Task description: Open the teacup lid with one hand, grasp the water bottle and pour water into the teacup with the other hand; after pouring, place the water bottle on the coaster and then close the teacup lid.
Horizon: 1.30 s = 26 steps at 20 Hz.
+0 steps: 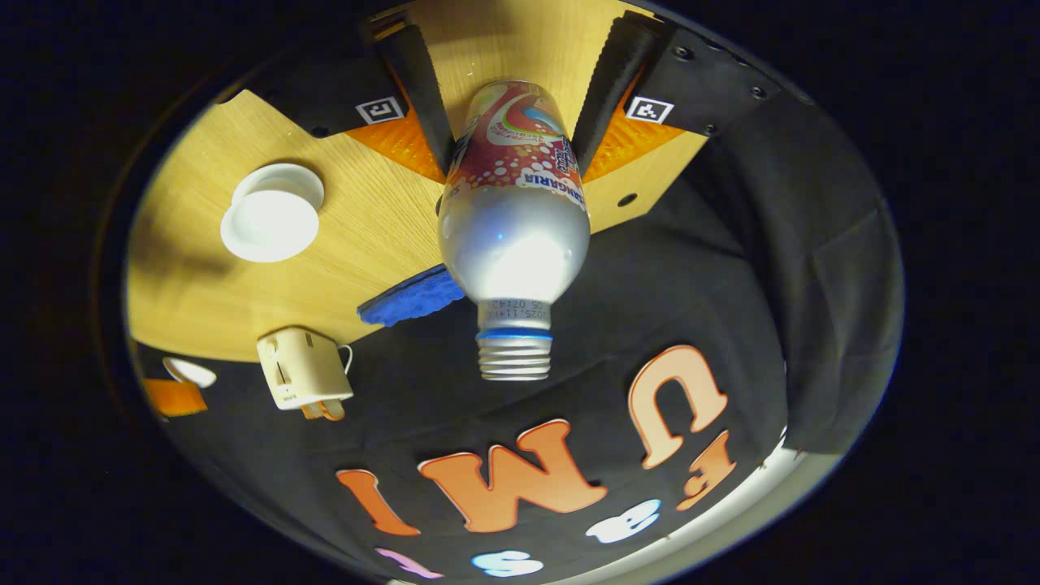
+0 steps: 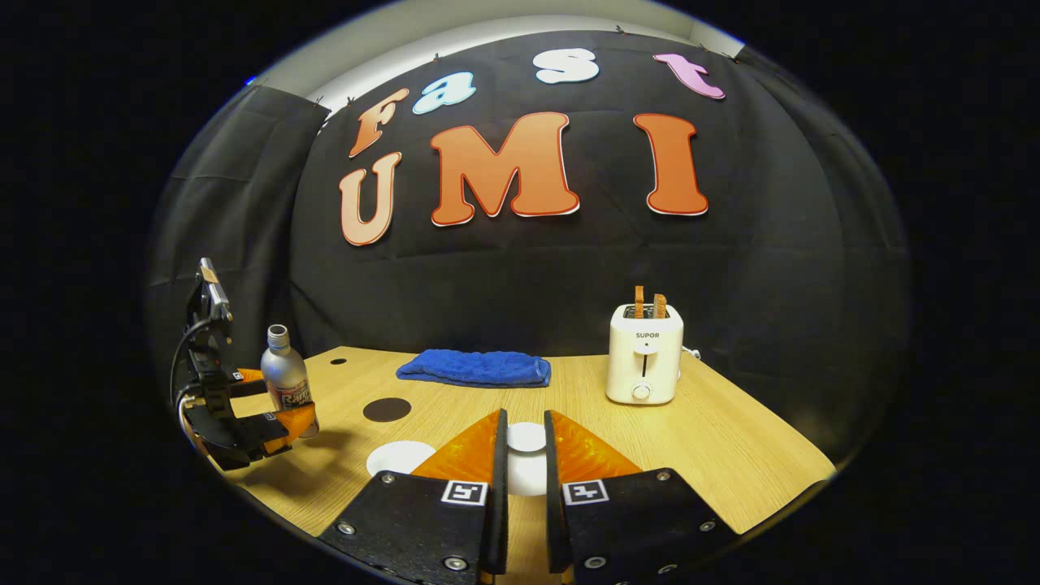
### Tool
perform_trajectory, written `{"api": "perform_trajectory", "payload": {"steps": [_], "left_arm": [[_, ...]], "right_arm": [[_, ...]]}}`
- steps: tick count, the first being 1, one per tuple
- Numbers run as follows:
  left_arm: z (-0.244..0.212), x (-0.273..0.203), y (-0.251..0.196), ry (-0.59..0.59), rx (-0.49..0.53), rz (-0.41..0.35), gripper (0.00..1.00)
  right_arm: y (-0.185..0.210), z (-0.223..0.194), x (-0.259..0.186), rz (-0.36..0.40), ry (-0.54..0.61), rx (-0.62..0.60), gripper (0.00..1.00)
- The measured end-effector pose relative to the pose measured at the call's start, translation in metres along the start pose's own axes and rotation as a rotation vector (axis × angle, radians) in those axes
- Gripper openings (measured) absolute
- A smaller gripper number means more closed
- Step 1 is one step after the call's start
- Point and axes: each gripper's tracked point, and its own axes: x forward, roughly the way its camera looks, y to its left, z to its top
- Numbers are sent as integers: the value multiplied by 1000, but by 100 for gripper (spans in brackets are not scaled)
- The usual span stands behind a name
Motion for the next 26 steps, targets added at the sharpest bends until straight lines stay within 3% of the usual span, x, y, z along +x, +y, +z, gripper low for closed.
{"api": "perform_trajectory", "payload": {"steps": [4, 7, 10, 15, 26], "left_arm": [[7, 0, -11, -14, 189, 3, 80], [10, -2, -12, -21, 302, 10, 84], [14, 5, -16, -27, 420, 15, 80], [10, 8, -26, -27, 616, -8, 82], [13, 13, -42, -48, 943, -19, 80]], "right_arm": [[-10, -5, -1, -15, 3, 9, 19], [-17, -7, -1, -20, 10, 16, 19], [-25, -10, 0, -27, 12, 21, 19], [-33, -14, -1, -42, 16, 19, 19], [-29, -18, -4, -13, 19, 2, 19]]}}
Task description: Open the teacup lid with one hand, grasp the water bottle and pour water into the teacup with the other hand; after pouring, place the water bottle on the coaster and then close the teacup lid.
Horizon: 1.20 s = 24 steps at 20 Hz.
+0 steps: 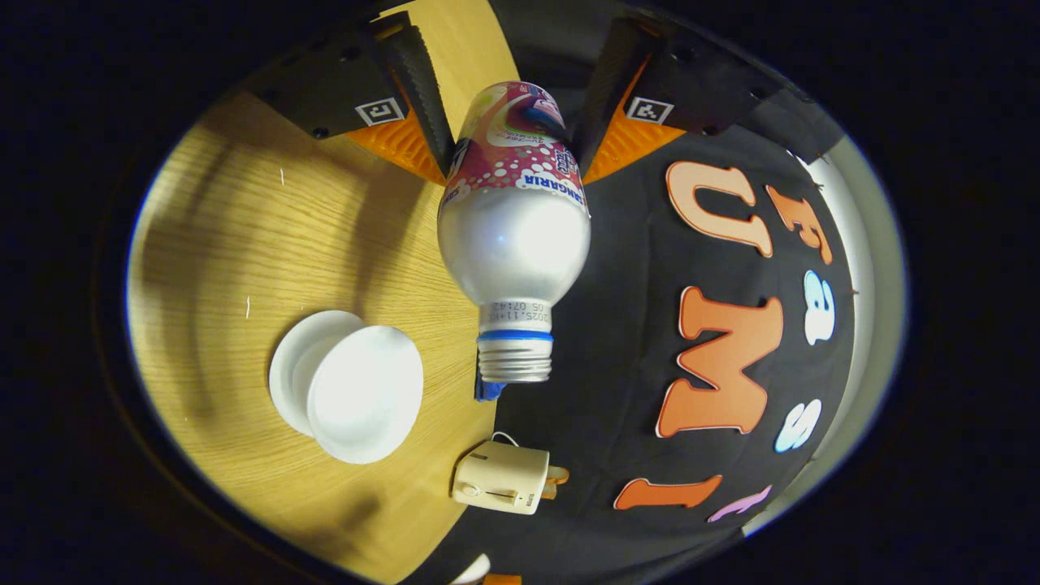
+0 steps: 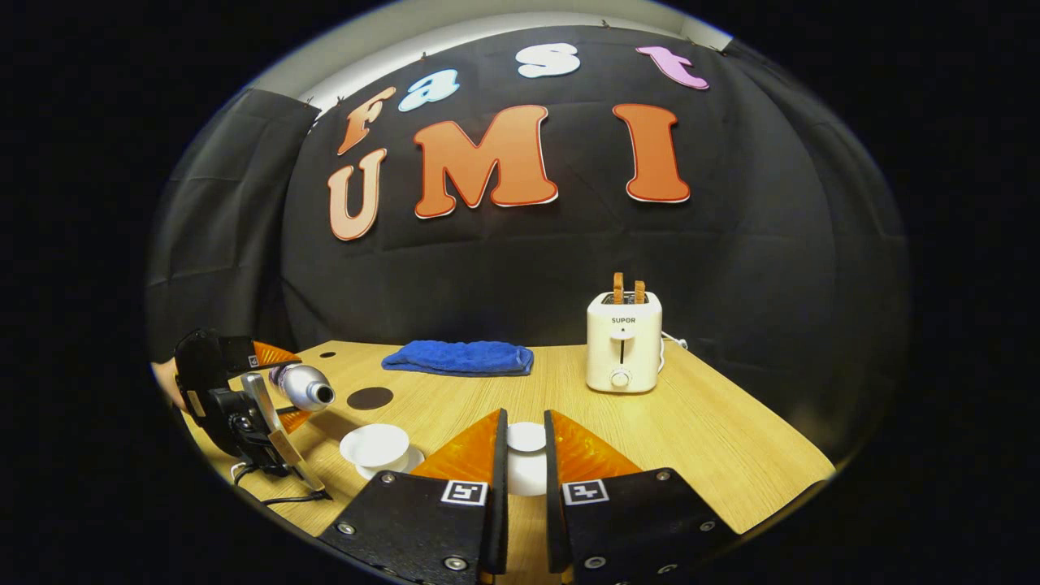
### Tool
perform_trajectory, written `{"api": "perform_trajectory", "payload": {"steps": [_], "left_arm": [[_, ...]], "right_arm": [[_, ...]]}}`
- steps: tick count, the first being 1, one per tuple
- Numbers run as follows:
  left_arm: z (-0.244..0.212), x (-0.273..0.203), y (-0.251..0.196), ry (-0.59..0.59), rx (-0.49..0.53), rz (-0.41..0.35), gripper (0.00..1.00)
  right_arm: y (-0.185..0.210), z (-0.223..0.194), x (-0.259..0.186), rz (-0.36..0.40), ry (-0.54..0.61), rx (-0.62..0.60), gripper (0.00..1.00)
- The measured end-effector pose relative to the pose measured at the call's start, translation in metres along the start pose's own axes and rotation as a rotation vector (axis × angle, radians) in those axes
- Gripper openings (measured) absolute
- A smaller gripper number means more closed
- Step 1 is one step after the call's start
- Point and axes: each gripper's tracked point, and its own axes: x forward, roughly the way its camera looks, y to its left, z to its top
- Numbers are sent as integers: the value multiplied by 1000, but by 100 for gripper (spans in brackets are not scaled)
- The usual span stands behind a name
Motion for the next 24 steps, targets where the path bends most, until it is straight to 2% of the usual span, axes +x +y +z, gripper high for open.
{"api": "perform_trajectory", "payload": {"steps": [1, 3, 4, 5, 6, 7, 9, 10, 11, 14, 15, 17, 18, 20, 21, 22, 24], "left_arm": [[1, 2, 2, -5, 36, -1, 84], [2, 5, 4, -13, 101, -1, 84], [4, 6, 6, -19, 128, -1, 80], [6, 7, 6, -23, 150, -1, 84], [5, 5, 7, -24, 175, -5, 80], [5, 6, 7, -25, 210, -10, 84], [6, 11, 9, -32, 281, -6, 84], [6, 12, 10, -35, 298, -8, 88], [9, 13, 11, -40, 312, -8, 80], [15, 9, 22, -57, 375, 26, 87], [16, 12, 25, -61, 400, 37, 81], [18, 13, 29, -59, 439, 47, 81], [18, 13, 31, -58, 452, 52, 84], [18, 12, 35, -56, 481, 75, 81], [19, 12, 37, -57, 496, 89, 87], [20, 10, 38, -56, 503, 92, 87], [21, 7, 39, -54, 513, 99, 84]], "right_arm": [[0, 1, -1, 1, -1, -1, 19], [0, 0, -1, 2, 0, -1, 19], [0, -1, -1, 2, 1, -3, 19], [0, -1, -2, 0, 1, -5, 19], [-1, -1, -2, 1, 4, -3, 19], [0, -1, -3, 5, 1, 4, 19], [0, 0, -4, 4, -1, 8, 19], [0, 0, -4, 0, -4, 6, 19], [-1, 2, -5, -1, -5, 3, 19], [-3, 2, -7, -4, -3, 7, 19], [-4, 3, -8, -7, -4, 10, 19], [-3, 5, -10, -8, -3, 22, 19], [0, 4, -13, 2, -3, 21, 19], [-1, 3, -15, 0, -5, 7, 19], [-3, 4, -16, -4, -7, 3, 19], [-4, 5, -17, -5, -9, 3, 19], [-6, 7, -17, -8, -10, 11, 19]]}}
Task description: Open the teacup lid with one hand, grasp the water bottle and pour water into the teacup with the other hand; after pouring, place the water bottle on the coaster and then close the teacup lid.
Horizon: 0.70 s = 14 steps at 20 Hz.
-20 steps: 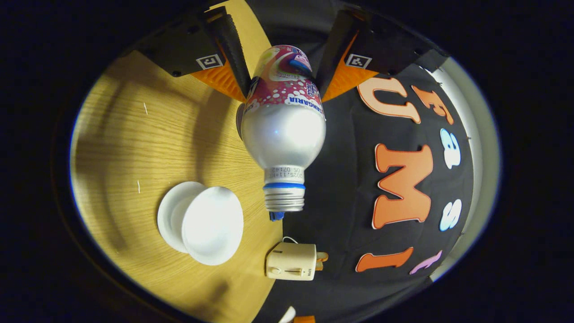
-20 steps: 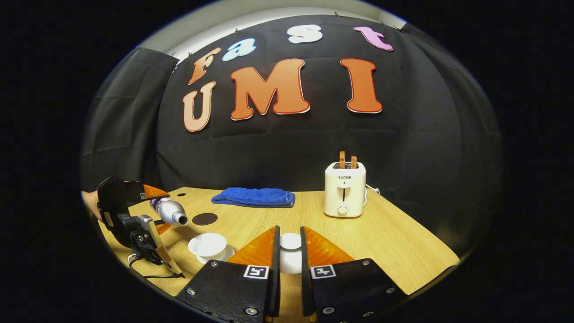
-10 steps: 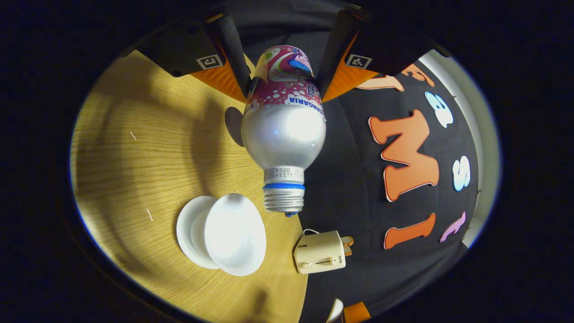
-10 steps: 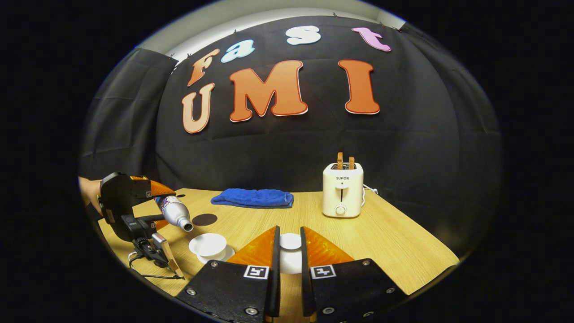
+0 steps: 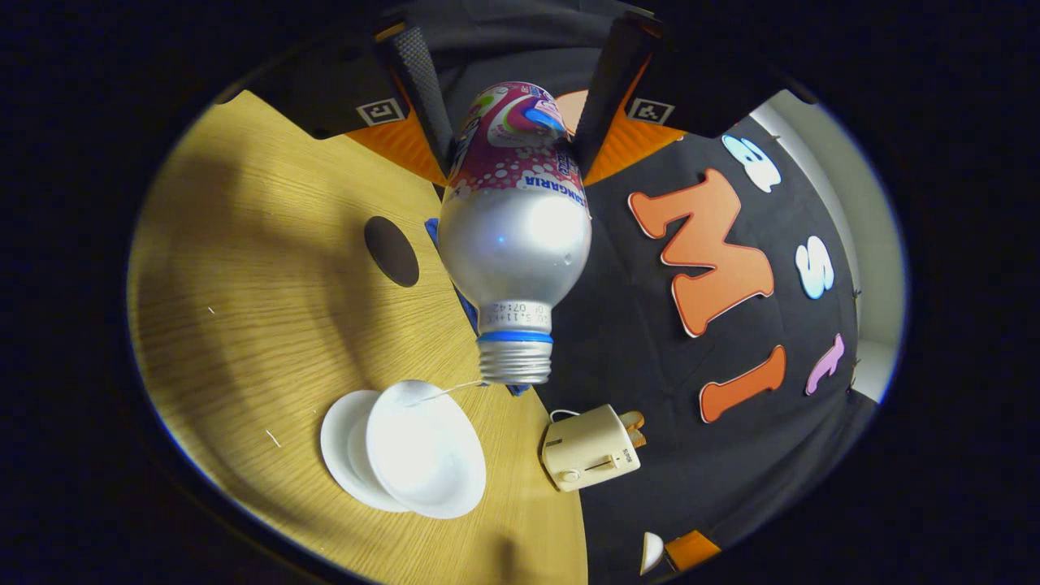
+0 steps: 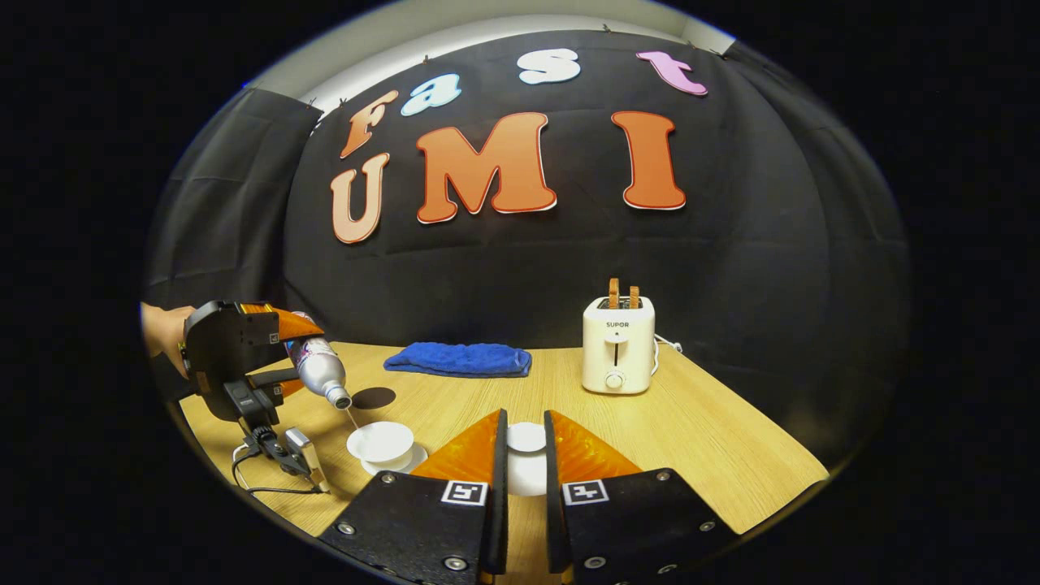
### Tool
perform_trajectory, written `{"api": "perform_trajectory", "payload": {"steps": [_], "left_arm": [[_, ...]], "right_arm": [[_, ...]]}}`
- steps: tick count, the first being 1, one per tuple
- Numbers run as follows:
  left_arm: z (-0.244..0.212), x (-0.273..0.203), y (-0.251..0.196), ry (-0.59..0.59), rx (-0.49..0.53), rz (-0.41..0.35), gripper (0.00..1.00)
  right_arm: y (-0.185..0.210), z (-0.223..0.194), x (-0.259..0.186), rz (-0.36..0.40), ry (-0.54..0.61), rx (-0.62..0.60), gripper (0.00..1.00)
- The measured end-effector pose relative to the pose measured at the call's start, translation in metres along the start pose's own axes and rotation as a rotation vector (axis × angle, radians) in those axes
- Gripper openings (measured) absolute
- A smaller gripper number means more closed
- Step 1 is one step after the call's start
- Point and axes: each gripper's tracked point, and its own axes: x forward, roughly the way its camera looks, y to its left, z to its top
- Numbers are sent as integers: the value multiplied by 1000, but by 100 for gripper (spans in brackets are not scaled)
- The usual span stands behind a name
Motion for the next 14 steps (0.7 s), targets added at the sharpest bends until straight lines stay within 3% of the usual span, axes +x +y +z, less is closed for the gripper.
{"api": "perform_trajectory", "payload": {"steps": [14], "left_arm": [[13, -24, 25, -1, 92, 125, 81]], "right_arm": [[0, -1, 1, 4, 4, -3, 19]]}}
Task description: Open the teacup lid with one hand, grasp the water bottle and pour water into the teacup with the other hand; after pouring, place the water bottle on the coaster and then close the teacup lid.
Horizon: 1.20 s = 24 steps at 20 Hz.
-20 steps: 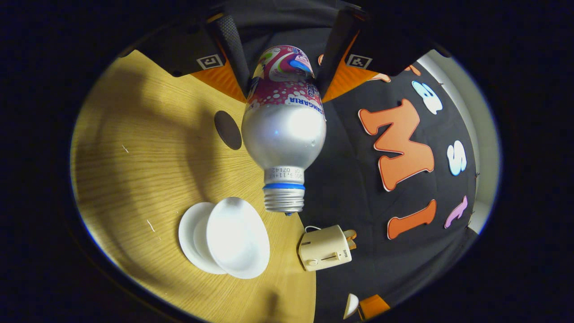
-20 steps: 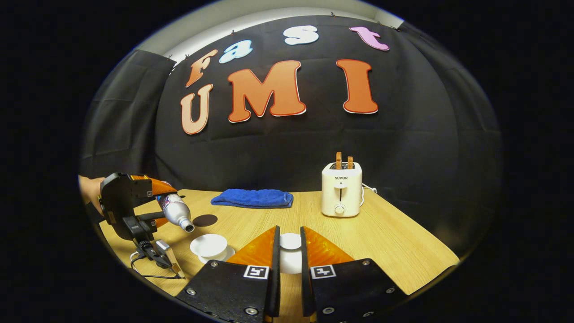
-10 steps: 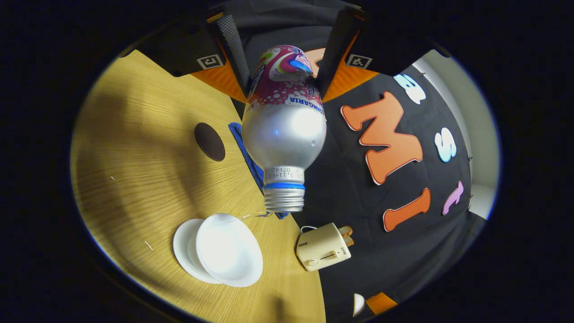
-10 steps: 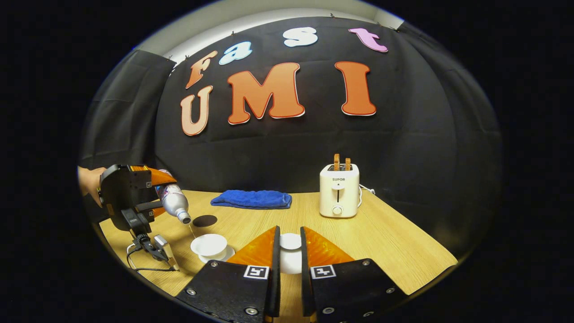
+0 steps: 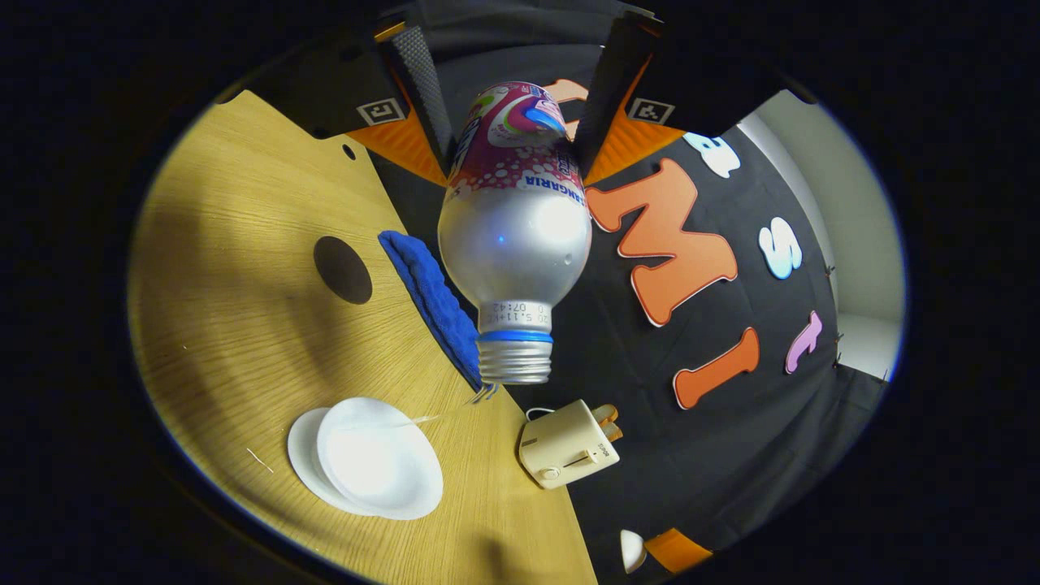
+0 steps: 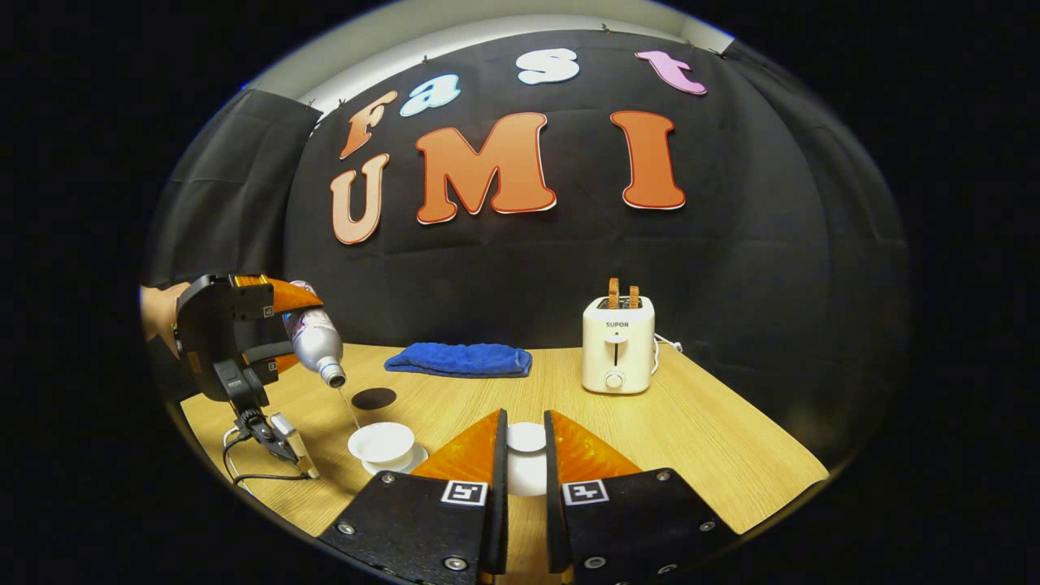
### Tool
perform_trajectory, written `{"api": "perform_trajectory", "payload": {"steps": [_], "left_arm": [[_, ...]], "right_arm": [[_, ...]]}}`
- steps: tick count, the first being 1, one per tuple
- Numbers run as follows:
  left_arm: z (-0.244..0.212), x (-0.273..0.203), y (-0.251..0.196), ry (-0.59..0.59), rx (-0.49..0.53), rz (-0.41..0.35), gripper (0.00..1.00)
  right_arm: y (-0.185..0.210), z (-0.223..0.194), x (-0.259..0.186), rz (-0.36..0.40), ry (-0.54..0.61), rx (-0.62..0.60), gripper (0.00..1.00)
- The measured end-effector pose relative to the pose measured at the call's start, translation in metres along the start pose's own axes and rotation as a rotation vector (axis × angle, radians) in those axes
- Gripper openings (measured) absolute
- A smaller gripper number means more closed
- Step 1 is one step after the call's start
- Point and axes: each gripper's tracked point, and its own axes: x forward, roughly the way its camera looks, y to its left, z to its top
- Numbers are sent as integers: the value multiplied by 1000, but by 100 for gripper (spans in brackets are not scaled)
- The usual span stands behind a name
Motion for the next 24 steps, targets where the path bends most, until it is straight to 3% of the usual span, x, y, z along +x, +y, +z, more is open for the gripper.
{"api": "perform_trajectory", "payload": {"steps": [22, 23, 24], "left_arm": [[4, -2, 24, -7, 162, 160, 87], [6, -1, 23, -10, 164, 159, 81], [9, -2, 23, -13, 167, 162, 87]], "right_arm": [[-7, 0, 2, 6, 1, -4, 19], [-7, 0, 1, 5, 2, -4, 19], [-5, -1, 1, 9, 5, -5, 19]]}}
